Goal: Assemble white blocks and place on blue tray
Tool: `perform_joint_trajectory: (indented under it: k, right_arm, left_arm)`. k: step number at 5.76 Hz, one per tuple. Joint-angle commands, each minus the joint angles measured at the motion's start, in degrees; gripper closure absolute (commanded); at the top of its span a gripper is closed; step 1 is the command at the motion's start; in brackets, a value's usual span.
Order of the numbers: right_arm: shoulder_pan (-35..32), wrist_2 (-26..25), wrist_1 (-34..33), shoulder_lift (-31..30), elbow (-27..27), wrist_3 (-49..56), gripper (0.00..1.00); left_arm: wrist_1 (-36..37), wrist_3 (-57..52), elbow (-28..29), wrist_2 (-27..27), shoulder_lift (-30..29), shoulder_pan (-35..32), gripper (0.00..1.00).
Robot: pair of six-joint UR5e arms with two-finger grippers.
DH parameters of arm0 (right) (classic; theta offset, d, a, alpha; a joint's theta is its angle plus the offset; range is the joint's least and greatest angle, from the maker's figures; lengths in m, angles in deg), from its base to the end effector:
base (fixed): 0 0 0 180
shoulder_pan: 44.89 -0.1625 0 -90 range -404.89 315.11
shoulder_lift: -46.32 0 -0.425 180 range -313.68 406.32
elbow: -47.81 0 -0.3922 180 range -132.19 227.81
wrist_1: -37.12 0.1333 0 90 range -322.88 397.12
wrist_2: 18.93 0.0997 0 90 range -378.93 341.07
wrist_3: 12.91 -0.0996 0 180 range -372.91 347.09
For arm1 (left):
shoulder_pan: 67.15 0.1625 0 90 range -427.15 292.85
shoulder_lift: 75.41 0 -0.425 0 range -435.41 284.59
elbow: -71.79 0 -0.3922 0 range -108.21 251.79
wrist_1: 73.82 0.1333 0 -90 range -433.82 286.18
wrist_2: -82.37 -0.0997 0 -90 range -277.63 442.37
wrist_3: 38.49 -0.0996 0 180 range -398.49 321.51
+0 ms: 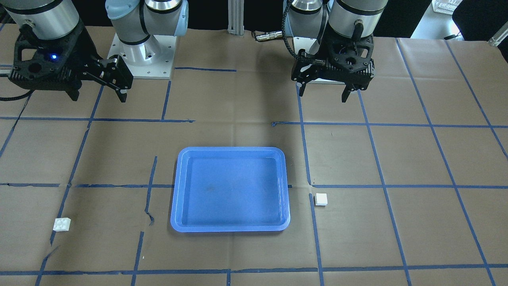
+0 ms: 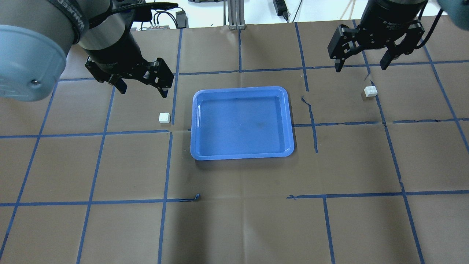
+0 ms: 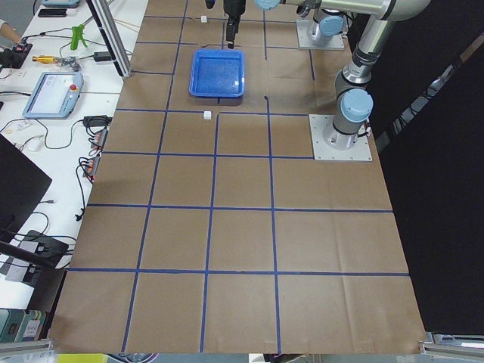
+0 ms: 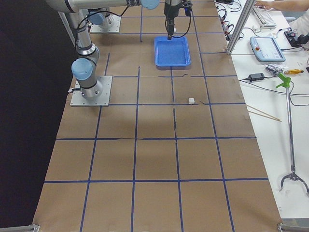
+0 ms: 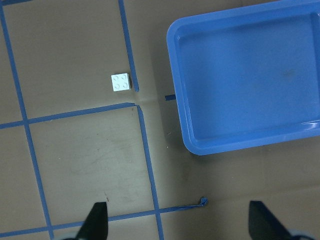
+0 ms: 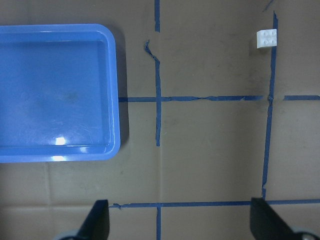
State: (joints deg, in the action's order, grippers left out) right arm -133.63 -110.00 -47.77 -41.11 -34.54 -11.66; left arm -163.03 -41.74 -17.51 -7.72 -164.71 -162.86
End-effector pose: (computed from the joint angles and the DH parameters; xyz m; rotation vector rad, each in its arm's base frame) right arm 0.1202 -0.5121 0.5222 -0.0003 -3.1229 -0.0015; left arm -0.1813 -0.4746 0.5013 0.2452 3.1307 -0.0601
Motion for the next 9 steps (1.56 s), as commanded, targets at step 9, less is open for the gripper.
perform_joint_trajectory:
  k: [9]
  right_arm:
    - [0.84, -0.07, -7.54, 2.34, -1.41, 38.80, 0.00]
  left_arm:
    - [-0.26, 0.00, -1.05, 0.00, -1.06, 4.89, 0.01]
